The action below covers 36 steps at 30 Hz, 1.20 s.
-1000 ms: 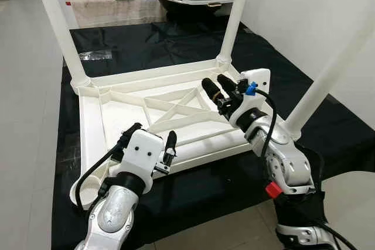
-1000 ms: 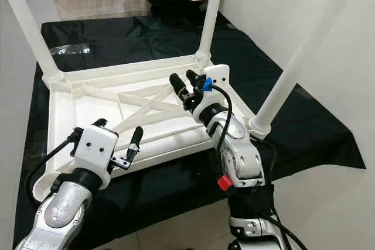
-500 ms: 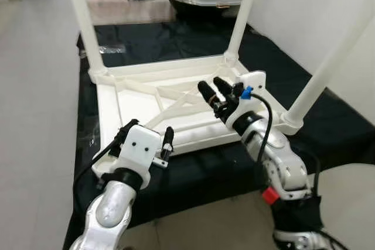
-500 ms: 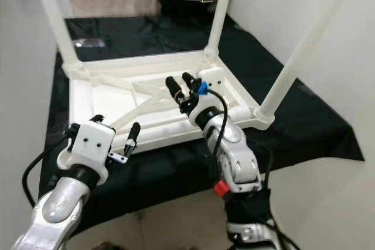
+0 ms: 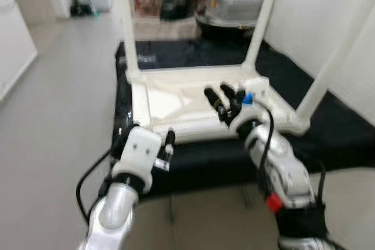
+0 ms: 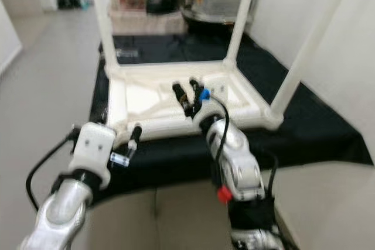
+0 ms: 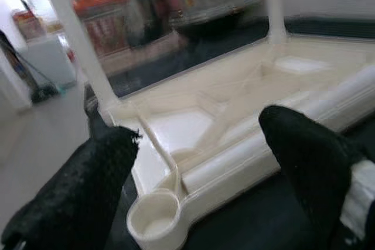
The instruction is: Building children table
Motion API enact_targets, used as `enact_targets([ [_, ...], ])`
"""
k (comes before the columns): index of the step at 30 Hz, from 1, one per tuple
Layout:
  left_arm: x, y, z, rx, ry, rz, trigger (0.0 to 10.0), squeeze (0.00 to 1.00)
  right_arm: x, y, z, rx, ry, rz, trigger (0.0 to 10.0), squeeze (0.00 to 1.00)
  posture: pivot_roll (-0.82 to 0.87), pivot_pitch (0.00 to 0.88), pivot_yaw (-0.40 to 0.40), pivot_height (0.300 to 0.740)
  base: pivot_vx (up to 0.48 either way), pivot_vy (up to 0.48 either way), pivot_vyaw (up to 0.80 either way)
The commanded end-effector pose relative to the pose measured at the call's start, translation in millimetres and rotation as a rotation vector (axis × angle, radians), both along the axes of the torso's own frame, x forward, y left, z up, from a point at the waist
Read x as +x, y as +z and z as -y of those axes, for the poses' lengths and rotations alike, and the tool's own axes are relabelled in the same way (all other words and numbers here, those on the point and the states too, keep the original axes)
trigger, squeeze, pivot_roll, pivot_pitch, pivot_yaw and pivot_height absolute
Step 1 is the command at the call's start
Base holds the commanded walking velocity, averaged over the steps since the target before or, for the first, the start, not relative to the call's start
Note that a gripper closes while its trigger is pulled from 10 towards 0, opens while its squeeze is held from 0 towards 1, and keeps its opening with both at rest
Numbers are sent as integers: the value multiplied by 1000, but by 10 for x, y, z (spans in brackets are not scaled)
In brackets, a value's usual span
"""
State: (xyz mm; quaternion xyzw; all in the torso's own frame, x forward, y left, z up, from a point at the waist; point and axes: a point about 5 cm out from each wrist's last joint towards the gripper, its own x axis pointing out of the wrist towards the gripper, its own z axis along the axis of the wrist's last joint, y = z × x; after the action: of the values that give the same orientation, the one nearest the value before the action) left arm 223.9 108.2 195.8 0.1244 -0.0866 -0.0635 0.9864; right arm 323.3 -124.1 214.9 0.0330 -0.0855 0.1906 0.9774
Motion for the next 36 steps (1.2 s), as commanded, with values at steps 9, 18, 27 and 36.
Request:
enact_targets([
  [9,-14,-15,-2,2,6,3,10000,0,28,2,35,-2,-32,-4,10000,0,89,68,-70,740,0,-143,0],
  [18,-18,-16,-5,10,2,3,10000,0,36,1,30,-2,-36,-6,10000,0,89,78,-71,740,309,-295,0],
  [27,-12,-21,-35,0,30,2,10000,0,35,-14,24,-15,-29,-9,10000,0,89,81,-74,740,312,-288,0],
  [36,6,-51,-88,-17,67,-16,10000,0,28,-28,-1,-18,8,-19,10000,0,88,74,-74,740,0,0,0],
])
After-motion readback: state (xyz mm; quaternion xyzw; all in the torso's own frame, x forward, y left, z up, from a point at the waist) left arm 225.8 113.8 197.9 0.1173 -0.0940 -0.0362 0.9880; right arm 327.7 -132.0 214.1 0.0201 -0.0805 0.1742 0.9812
